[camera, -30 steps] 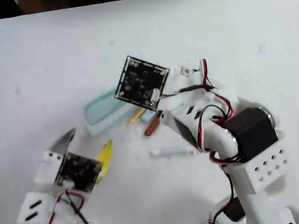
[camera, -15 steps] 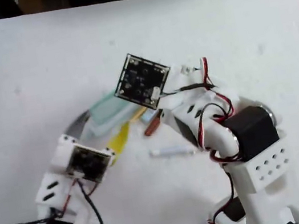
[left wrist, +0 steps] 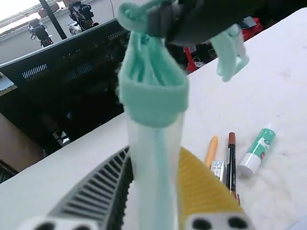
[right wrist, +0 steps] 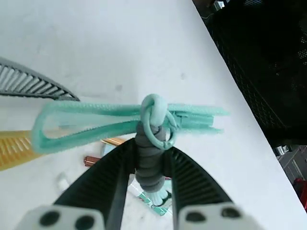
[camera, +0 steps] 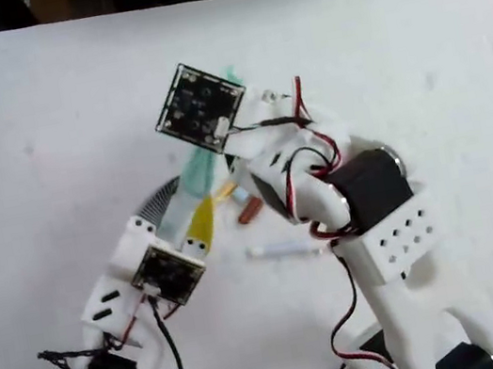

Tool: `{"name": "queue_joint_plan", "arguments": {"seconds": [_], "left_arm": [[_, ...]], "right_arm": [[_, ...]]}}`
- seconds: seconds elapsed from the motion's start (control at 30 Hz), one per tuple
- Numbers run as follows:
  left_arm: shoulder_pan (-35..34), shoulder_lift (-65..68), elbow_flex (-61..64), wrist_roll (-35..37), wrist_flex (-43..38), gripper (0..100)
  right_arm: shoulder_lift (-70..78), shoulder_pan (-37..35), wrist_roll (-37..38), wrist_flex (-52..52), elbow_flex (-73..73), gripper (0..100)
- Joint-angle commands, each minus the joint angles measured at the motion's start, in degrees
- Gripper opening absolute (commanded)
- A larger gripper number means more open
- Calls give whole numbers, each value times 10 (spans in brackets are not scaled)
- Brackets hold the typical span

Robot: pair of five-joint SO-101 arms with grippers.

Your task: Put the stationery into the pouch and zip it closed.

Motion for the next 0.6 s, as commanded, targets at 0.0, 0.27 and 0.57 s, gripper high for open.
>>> {"name": "queue_joint_plan", "arguments": {"seconds": [0.0,0.27,0.57], "left_arm": [[16,-4,-14,5,-34,22],[-32,-4,-158,126,105,24],[-110,-4,-113,205,161,24]], "right_arm": [[1,-12,-9,-12,-19,17],[-10,-46,-31,38,-76,17],[39,-90,-81,38,-84,17]]}}
